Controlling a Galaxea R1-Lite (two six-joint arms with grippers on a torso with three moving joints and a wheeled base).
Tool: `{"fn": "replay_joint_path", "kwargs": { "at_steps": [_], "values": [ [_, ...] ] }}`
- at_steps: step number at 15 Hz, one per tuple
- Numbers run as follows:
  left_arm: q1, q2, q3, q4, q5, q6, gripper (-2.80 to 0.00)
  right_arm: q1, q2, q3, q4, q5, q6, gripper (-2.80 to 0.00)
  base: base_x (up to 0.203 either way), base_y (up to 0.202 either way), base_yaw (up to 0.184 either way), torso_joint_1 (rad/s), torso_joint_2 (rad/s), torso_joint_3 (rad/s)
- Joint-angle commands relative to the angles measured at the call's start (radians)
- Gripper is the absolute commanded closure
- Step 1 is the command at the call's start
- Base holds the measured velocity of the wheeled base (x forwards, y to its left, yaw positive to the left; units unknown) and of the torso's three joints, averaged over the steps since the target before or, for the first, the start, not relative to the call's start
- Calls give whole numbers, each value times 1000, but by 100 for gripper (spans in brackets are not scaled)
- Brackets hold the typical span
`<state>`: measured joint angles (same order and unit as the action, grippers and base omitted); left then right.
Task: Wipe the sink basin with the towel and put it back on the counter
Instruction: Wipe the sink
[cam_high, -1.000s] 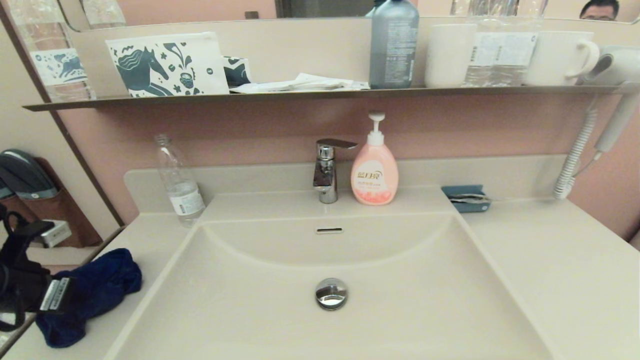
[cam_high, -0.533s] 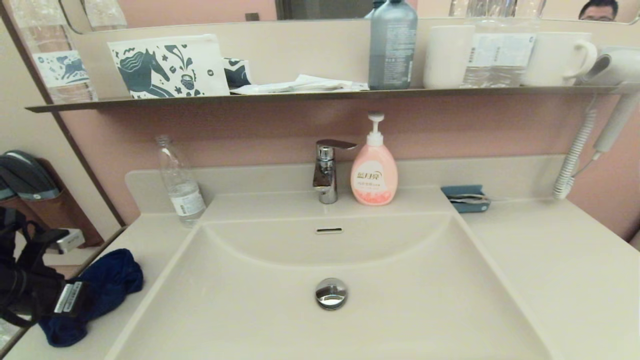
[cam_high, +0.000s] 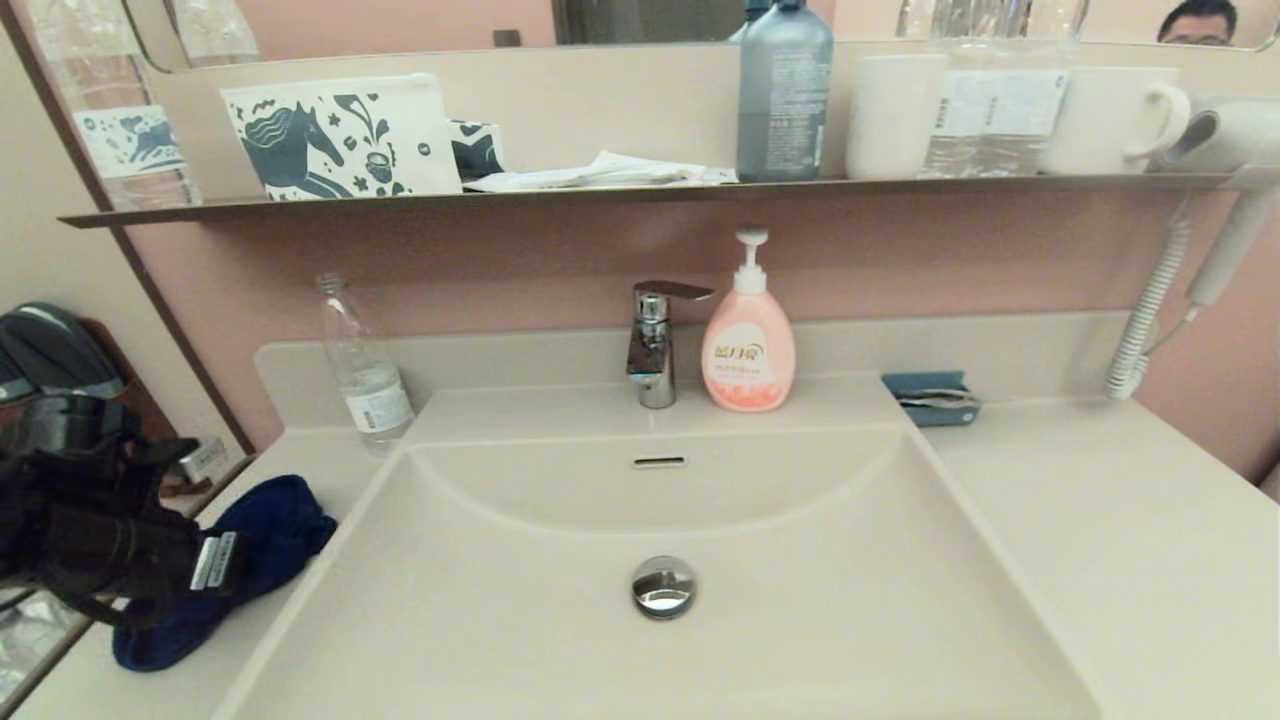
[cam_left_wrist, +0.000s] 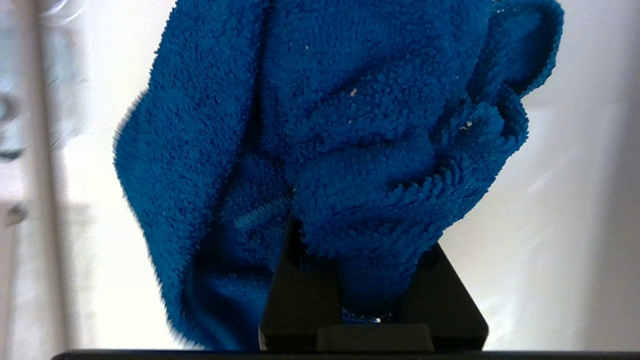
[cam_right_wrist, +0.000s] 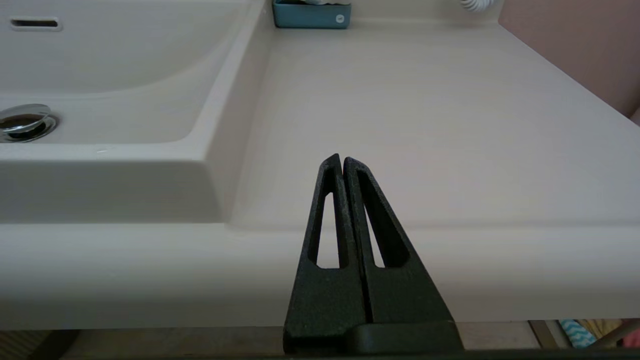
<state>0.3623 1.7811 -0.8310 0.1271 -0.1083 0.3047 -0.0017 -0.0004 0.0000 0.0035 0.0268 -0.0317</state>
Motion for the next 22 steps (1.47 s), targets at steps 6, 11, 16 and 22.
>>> {"fn": "replay_joint_path", "kwargs": {
  "at_steps": [6,11,16,22],
  "values": [
    [-74,155,-156,-103,13,-75,0,0,0,0,0,1,-1,0,0,0,0,0,0,0],
    [-81,249,-387,-10,12,-80,0,0,0,0,0,1,-1,0,0,0,0,0,0,0],
    [-86,353,-575,51,13,-82,0,0,0,0,0,1,-1,0,0,0,0,0,0,0],
    [-85,360,-661,156,14,-79,0,0,0,0,0,1,-1,0,0,0,0,0,0,0]
  ]
}}
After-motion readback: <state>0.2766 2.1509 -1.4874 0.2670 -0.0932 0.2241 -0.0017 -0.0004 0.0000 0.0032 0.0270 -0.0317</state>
